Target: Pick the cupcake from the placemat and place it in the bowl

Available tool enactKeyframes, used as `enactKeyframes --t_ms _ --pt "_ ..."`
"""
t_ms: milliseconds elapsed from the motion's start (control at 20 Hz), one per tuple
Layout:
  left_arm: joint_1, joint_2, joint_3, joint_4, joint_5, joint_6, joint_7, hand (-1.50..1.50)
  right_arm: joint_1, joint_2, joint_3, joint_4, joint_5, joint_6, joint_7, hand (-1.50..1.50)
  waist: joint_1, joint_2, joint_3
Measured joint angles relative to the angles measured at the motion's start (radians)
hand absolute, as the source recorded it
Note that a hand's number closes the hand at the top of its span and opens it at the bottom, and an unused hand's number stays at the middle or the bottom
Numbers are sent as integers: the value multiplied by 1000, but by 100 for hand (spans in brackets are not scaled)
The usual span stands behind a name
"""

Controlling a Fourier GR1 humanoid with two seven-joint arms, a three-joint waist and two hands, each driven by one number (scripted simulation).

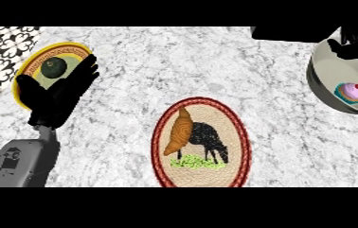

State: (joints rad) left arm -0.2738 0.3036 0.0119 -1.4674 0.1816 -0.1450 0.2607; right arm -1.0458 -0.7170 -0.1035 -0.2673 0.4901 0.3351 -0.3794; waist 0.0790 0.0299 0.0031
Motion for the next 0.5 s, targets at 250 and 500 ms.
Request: enactKeyframes --t_ms 250,500 --pt "-12 -13 -9 2 -14 9 -2 0 -38 50 -74 83 -65 12 29 -150 4 5 1" --pt "-24 -13 -5 17 -20 9 -7 0 -34 80 -124 105 -102 -51 -22 -150 6 9 2"
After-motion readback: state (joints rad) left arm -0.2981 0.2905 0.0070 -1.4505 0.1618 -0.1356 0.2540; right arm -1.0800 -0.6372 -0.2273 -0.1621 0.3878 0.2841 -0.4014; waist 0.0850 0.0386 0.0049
